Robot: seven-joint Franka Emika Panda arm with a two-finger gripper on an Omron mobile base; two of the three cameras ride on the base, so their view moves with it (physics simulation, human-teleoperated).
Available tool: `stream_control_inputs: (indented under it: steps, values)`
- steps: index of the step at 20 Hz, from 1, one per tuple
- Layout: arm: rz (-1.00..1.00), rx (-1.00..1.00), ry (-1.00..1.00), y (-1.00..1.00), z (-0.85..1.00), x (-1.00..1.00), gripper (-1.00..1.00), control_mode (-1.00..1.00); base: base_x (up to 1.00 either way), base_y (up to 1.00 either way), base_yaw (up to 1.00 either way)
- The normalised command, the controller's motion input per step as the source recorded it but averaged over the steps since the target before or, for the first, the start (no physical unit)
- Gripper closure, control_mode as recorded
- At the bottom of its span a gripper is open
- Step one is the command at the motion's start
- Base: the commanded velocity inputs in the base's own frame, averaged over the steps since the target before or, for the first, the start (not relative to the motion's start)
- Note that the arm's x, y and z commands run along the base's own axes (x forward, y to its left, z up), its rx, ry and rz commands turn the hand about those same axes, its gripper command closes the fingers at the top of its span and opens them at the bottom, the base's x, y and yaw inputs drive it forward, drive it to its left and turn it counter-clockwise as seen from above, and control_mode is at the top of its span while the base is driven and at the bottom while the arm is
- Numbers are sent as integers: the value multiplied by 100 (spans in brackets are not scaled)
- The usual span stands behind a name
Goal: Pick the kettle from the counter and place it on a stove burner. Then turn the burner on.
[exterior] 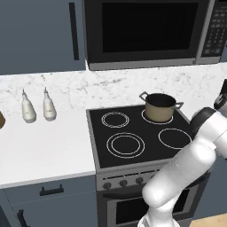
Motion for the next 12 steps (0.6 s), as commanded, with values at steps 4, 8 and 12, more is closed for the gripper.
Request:
stream_control_inputs:
  steps: [4,8,12]
  values:
    - [6,0,0,-24,-8,4,-100,-100,0,0,0]
    - [5,0,0,-10,-8,6,-100,-100,0,0,0]
    - [2,0,0,0,-30,11,-100,-100,0,0,0]
